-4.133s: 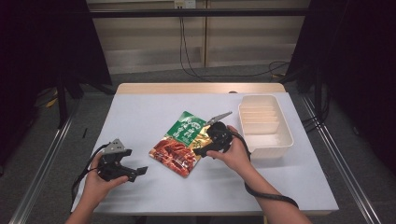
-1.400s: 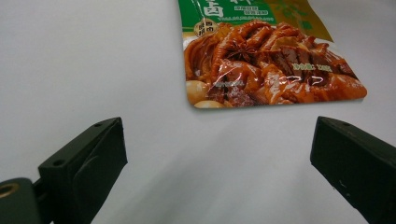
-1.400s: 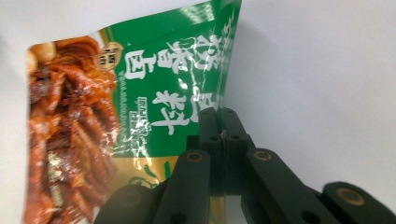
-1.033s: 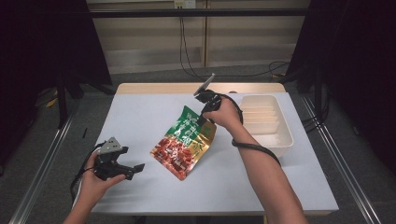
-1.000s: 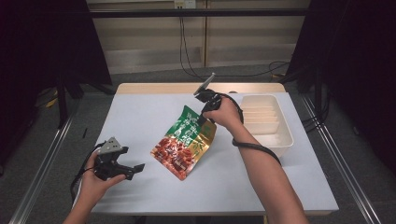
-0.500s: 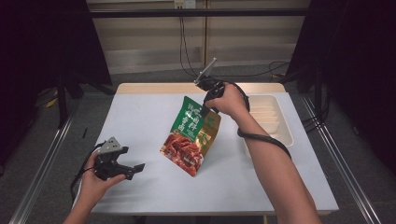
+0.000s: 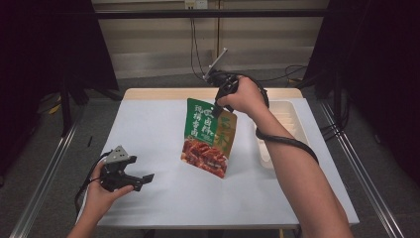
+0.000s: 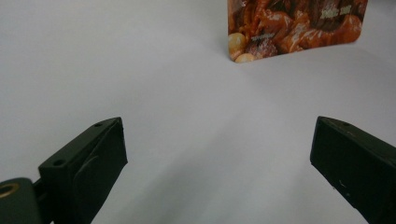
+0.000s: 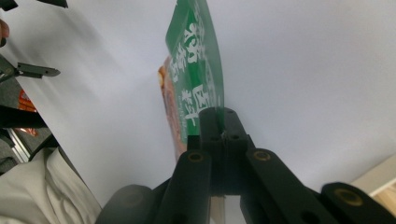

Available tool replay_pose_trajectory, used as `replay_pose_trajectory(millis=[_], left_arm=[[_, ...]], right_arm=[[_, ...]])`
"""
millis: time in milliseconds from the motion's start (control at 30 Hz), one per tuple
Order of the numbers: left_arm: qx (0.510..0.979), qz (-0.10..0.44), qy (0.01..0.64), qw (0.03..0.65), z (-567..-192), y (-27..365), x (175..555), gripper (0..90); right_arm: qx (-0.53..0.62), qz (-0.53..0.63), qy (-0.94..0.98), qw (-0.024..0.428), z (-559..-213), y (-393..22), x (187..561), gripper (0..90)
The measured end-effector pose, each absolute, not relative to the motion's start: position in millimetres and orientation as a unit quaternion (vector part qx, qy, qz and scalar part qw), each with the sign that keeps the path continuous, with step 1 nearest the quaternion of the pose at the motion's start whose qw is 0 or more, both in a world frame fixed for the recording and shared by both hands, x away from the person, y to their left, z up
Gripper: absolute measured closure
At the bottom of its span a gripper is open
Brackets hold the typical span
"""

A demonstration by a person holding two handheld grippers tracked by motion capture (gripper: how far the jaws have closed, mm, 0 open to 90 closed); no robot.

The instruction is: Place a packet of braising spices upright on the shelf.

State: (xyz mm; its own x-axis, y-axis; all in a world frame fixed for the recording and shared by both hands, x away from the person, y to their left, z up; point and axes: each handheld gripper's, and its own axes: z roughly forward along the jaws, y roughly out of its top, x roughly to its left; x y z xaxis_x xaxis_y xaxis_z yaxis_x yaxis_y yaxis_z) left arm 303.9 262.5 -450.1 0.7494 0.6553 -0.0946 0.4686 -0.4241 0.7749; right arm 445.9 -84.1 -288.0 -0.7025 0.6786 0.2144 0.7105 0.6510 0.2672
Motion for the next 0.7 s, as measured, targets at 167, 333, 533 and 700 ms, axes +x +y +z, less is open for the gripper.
replay_pose_trajectory(millis=[167, 333, 533, 700], left_arm=[[0.84, 0.112, 0.336, 0.41, -449.4, 262.3, 303.4, 3.6], [0.842, 0.113, 0.331, 0.41, -449.9, 261.6, 304.0, 3.6], [0.843, 0.111, 0.329, 0.411, -450.8, 260.8, 304.4, 3.9], [0.843, 0.116, 0.332, 0.408, -450.2, 261.0, 304.3, 3.9]], right_arm=[[-0.381, -0.161, -0.91, 0.037, -272.9, -85.9, 441.2, 90.0], [-0.379, -0.152, -0.912, 0.024, -260.7, -89.6, 434.7, 90.0], [-0.379, -0.143, -0.914, 0.009, -247.1, -101.9, 431.4, 90.0], [-0.383, -0.14, -0.913, 0.001, -234.6, -114.5, 430.8, 90.0]])
